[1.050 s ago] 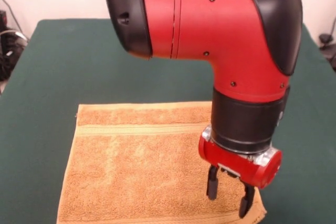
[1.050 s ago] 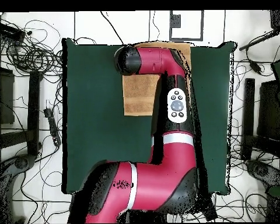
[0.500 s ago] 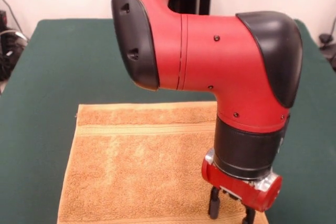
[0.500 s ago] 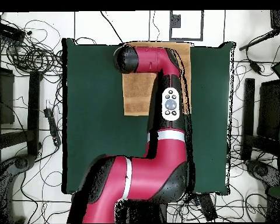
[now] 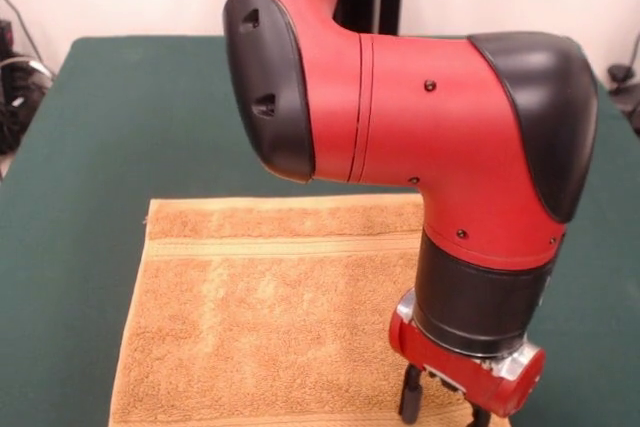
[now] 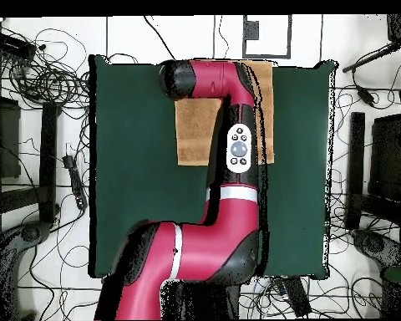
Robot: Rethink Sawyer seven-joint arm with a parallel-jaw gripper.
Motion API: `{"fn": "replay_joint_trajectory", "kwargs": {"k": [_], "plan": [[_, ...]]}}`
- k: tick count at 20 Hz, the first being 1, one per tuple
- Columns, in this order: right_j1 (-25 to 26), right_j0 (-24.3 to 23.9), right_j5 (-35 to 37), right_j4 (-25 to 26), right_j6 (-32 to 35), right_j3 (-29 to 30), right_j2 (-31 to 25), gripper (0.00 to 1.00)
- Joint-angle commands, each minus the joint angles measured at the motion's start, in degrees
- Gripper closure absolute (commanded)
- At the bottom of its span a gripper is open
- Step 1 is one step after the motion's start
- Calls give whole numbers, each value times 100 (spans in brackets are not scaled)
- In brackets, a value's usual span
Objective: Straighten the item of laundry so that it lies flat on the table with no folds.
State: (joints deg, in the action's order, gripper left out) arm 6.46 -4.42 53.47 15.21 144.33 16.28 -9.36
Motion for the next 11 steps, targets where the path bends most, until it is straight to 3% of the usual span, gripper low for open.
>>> {"fn": "replay_joint_trajectory", "kwargs": {"k": [1, 4, 7, 10, 11], "plan": [[436, 318, 498, 155, 623, -160, -289, 0], [288, 280, 392, 29, 605, 73, -223, 0], [-117, 207, 170, -206, 501, 722, -129, 0], [-1301, 50, -302, -544, 256, 2430, 46, 0], [-1915, 11, -394, -614, 199, 3177, 157, 0]]}}
